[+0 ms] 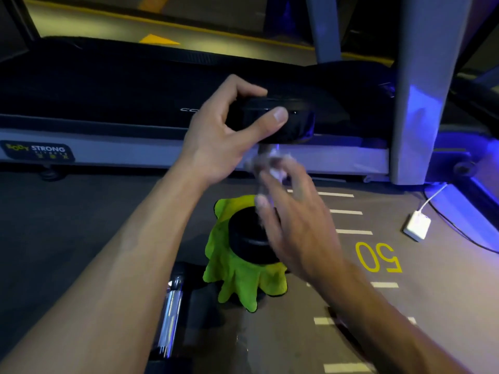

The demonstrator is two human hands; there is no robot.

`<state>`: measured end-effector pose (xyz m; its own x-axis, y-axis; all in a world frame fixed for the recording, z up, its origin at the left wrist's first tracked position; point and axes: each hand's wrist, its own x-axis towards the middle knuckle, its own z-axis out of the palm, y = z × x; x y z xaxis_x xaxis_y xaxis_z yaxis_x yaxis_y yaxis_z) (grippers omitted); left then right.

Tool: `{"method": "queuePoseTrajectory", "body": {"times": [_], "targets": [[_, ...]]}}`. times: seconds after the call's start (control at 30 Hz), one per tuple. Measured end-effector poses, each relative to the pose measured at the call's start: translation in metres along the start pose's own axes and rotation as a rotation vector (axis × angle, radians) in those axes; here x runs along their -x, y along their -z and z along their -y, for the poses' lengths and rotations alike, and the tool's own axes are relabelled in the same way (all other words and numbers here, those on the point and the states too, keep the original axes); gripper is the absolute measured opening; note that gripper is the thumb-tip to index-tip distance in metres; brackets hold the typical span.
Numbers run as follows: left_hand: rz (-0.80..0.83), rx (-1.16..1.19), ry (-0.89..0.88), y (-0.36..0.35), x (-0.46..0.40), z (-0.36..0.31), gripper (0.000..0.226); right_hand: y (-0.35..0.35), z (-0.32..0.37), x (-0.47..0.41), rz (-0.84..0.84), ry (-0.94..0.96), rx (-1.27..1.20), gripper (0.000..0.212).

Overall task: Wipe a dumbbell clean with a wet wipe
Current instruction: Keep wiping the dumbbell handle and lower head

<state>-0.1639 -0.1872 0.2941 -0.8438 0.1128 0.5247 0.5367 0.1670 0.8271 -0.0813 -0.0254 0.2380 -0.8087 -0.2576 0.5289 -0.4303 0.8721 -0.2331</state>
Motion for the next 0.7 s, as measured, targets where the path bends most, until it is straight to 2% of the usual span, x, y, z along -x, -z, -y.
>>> {"method": "queuePoseTrajectory", "body": {"times": [0.07,0.2,0.37,0.53,0.63,0.7], "targets": [[0.006,0.006,0.005,0.003,0.001,0.000,0.045,0.005,-0.001,-0.013,-0.010,-0.023,-0.034,0.045],[0.019,0.015,0.022,0.010,0.002,0.001,0.046,0.014,-0.017,-0.004,0.139,0.071,-0.134,0.053],[0.033,0.040,0.048,0.007,0.006,-0.006,0.045,0.033,-0.025,-0.016,0.201,0.100,-0.221,0.054],[0.028,-0.030,0.055,-0.004,0.006,-0.014,0.041,0.019,-0.017,0.013,0.179,-0.015,-0.247,0.058],[-0.028,-0.062,0.069,-0.004,0.008,-0.017,0.041,0.002,-0.020,0.051,0.251,0.052,-0.216,0.050],[-0.054,-0.070,0.064,-0.006,0.009,-0.018,0.039,-0.006,-0.024,0.065,0.218,0.081,-0.182,0.044]]}}
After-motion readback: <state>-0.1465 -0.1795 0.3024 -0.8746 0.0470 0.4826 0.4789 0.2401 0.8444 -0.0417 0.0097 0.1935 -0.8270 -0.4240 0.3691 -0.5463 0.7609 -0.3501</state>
